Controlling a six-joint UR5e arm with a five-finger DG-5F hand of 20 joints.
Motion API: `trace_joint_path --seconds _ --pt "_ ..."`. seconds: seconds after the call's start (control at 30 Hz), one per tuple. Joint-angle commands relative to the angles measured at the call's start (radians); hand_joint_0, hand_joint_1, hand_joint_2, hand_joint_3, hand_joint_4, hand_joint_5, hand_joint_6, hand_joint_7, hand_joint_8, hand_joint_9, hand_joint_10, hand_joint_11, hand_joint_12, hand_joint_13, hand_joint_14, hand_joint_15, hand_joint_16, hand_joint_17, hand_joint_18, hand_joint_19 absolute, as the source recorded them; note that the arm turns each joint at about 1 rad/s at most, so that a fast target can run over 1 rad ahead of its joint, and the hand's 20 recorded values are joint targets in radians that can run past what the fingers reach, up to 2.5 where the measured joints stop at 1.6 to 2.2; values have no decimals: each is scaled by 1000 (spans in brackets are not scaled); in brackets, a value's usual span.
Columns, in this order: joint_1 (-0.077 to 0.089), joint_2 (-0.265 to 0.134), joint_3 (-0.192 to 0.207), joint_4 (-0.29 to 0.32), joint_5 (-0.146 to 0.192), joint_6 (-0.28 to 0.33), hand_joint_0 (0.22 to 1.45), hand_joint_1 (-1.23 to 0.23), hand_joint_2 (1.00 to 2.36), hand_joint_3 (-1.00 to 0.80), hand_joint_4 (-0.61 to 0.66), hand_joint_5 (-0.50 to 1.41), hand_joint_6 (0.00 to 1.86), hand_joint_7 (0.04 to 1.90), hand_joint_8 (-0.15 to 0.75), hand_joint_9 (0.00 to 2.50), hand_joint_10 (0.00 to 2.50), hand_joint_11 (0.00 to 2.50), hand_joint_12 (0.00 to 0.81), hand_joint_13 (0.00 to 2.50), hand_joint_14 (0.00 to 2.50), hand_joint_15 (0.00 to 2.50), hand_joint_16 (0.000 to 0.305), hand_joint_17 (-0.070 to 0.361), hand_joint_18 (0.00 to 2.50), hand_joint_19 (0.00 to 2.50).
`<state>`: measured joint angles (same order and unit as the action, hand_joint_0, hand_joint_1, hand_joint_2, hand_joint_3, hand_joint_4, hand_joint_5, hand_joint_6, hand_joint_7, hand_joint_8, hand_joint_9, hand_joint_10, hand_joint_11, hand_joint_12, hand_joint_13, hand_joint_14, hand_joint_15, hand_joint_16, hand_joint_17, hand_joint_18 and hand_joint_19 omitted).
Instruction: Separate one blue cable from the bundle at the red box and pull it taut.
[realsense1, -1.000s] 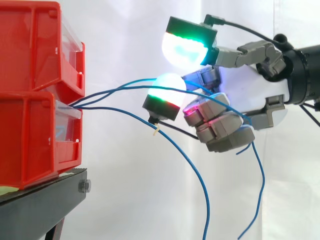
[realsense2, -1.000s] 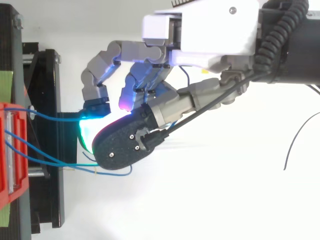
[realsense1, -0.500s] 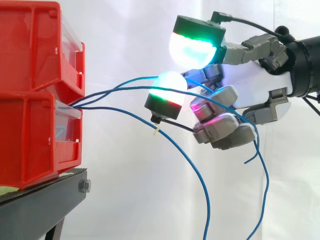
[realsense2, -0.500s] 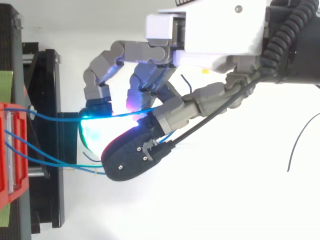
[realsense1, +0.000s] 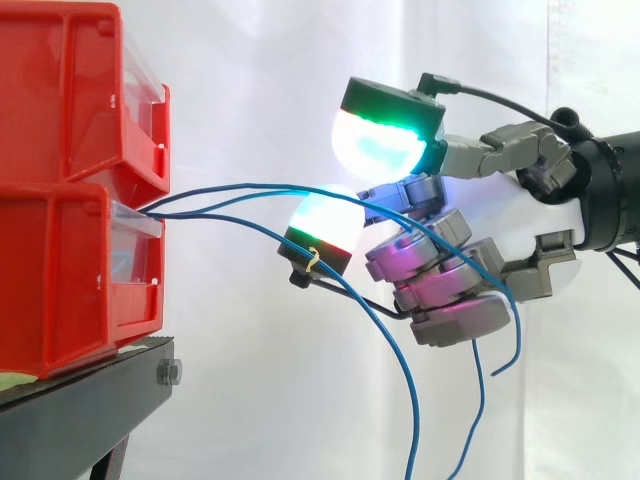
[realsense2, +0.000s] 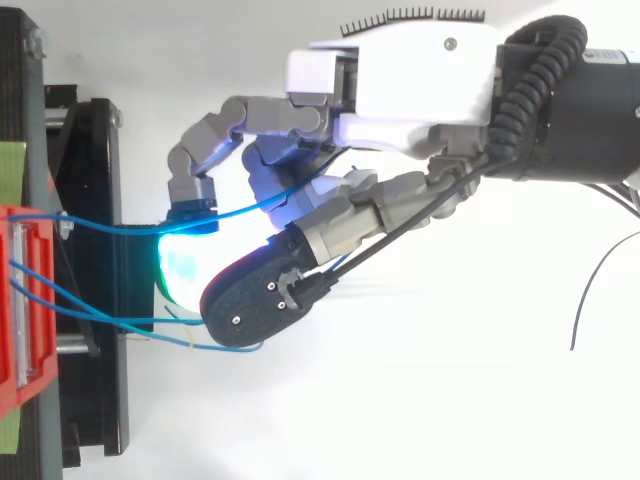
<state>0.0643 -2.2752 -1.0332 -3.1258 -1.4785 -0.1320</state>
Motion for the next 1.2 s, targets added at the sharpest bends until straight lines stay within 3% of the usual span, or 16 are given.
trace_joint_path --seconds 0.0,0.03,0.27,0.43,0.47,0.63,0.8,1.03,1.17 --pt "2 -1 -1 4 0 0 569 -596 1000 -500 104 -201 771 985 328 494 2168 1609 360 710 1984 1534 42 94 1116 1716" --pt "2 0 -1 4 0 -1 572 -593 1000 -496 106 -201 772 979 327 493 2240 1600 357 699 2108 1517 41 93 1144 1746" --pt "0 -1 -1 10 1 -8 597 -584 1001 -488 99 -197 778 978 327 490 2456 1609 357 668 2337 1563 40 89 1202 1820" --pt "0 -1 -1 10 1 -14 586 -588 1001 -491 105 -198 778 980 330 464 2500 1772 370 630 2491 1636 41 91 1222 1863" --pt "0 -1 -30 16 11 -31 584 -589 1001 -492 105 -198 778 979 330 456 2500 1796 376 624 2500 1668 41 92 1224 1879" --pt "0 -1 -61 52 23 -48 567 -587 1000 -497 114 -207 783 970 357 288 2500 1915 410 534 2500 1748 43 97 1307 2008" --pt "-5 -1 -61 59 24 -72 556 -587 1001 -500 121 -213 787 973 375 198 2500 1989 421 544 2500 1763 45 102 1357 2003" --pt "-5 -1 -61 70 52 -107 550 -566 1000 -500 125 -221 796 958 381 182 2500 2022 443 644 2500 1834 48 107 1372 1917" --pt "-3 -1 -39 69 53 -106 554 -537 1000 -500 128 -223 798 948 378 188 2500 2049 443 653 2500 1843 47 106 1378 1914"
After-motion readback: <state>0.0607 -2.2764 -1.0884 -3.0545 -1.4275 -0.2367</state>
